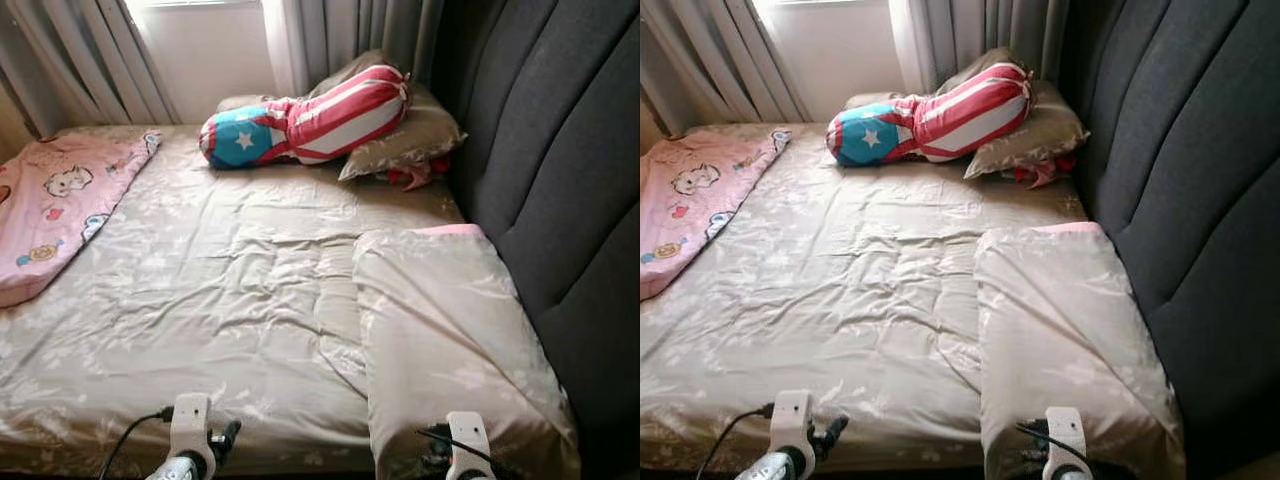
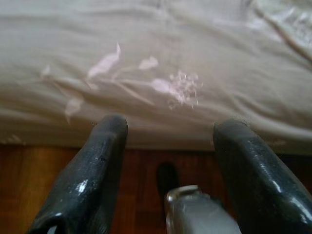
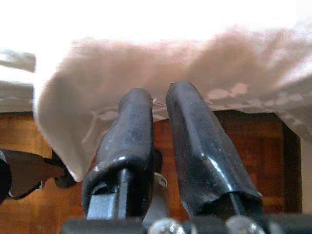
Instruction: Clean up the room
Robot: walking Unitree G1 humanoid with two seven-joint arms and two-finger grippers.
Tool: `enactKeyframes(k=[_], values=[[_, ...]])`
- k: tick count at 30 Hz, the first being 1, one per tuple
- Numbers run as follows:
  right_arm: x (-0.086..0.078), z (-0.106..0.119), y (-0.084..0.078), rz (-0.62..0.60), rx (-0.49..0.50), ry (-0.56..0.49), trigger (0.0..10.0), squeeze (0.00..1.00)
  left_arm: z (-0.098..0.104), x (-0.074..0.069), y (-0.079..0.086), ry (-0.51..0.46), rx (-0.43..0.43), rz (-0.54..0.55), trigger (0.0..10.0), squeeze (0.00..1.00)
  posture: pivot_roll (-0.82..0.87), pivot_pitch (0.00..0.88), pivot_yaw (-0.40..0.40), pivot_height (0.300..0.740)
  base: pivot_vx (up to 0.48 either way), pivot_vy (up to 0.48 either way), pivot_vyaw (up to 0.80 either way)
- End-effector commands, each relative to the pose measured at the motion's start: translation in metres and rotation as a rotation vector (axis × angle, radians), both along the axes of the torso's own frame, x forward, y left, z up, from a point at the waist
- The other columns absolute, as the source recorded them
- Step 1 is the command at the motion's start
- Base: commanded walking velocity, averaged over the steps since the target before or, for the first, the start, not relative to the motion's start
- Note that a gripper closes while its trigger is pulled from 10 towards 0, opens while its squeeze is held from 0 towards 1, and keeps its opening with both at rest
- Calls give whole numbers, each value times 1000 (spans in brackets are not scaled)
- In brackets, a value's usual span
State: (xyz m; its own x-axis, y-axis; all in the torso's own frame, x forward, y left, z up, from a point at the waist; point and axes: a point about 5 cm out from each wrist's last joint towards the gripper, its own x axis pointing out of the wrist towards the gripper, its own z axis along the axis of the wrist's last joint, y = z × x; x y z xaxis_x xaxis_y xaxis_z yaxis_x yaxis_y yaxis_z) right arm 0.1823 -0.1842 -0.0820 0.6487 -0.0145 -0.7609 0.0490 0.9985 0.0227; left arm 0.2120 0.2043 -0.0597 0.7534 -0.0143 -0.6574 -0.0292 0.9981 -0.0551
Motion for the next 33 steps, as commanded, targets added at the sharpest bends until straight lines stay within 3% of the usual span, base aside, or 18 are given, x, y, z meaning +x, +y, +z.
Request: enactKeyframes(k=[1,6,13,22,33], values=[[-13,-7,1,-61,10,55,10000,0,-4,-5,3,47,30,-15,10000,0,-17,0,30,740,0,0,0],[-17,-9,4,-157,50,52,10000,0,-8,-13,6,70,27,18,10000,0,-18,0,22,740,0,0,0],[-16,-9,9,-92,44,47,10000,0,-17,-28,10,138,15,104,10000,0,-25,0,14,740,0,0,0],[-19,-10,7,-111,56,56,10000,0,-21,-35,9,170,15,113,10000,0,-21,0,16,740,0,438,800],[-24,-13,8,-121,66,86,10000,0,-20,-34,13,168,34,114,10000,0,-8,0,22,740,0,480,0]])
